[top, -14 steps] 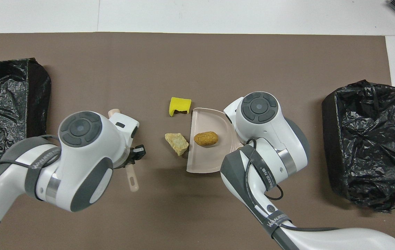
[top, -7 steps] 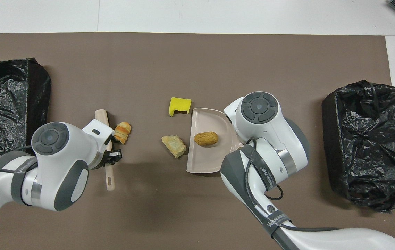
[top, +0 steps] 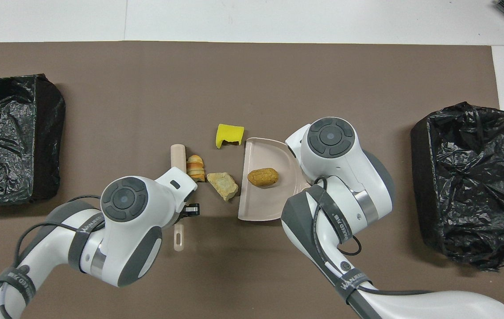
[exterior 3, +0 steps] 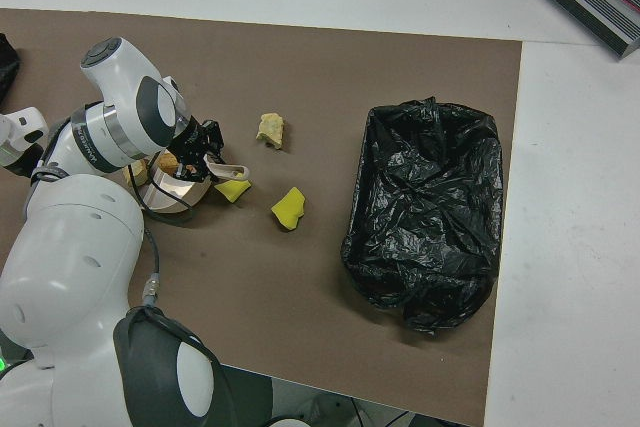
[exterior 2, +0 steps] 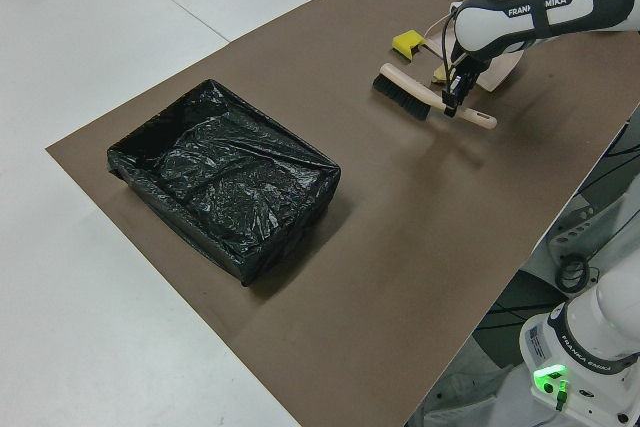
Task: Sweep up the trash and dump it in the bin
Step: 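Sweep more bread pieces toward the dustpan with the left gripper's brush, then sweep the yellow sponge and bread into the dustpan with the left gripper, then carry the loaded dustpan to the black bag with the right gripper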
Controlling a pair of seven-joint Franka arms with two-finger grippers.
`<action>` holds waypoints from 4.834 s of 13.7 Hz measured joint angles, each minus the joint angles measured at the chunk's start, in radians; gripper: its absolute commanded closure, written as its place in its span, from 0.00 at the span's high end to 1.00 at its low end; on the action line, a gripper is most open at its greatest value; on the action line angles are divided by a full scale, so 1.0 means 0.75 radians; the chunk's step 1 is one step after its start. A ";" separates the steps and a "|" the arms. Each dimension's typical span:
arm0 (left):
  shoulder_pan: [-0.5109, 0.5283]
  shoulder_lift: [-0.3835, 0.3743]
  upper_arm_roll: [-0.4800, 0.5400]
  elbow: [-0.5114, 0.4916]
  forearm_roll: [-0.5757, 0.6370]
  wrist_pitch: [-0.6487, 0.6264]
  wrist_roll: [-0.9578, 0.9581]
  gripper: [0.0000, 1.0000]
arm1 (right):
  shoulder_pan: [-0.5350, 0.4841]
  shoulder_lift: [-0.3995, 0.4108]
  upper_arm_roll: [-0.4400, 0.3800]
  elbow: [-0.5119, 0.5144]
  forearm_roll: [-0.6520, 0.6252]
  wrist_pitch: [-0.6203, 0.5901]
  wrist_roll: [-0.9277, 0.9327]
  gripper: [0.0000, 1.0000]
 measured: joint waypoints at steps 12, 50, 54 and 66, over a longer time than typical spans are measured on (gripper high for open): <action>-0.231 0.147 -0.063 0.329 -0.170 -0.069 -0.008 0.00 | 0.000 0.000 0.000 -0.001 0.001 0.000 0.002 0.00; -0.038 0.320 -0.044 0.586 -0.097 -0.552 0.325 0.00 | -0.002 0.000 -0.004 -0.039 0.001 0.040 0.003 0.00; 0.004 0.320 -0.039 0.583 -0.009 -0.552 0.087 0.00 | -0.003 -0.001 -0.004 -0.039 0.001 0.041 0.003 0.00; 0.059 0.230 -0.026 0.468 0.037 -0.554 -0.070 0.00 | -0.170 -0.016 -0.008 -0.012 0.200 0.073 -0.312 0.00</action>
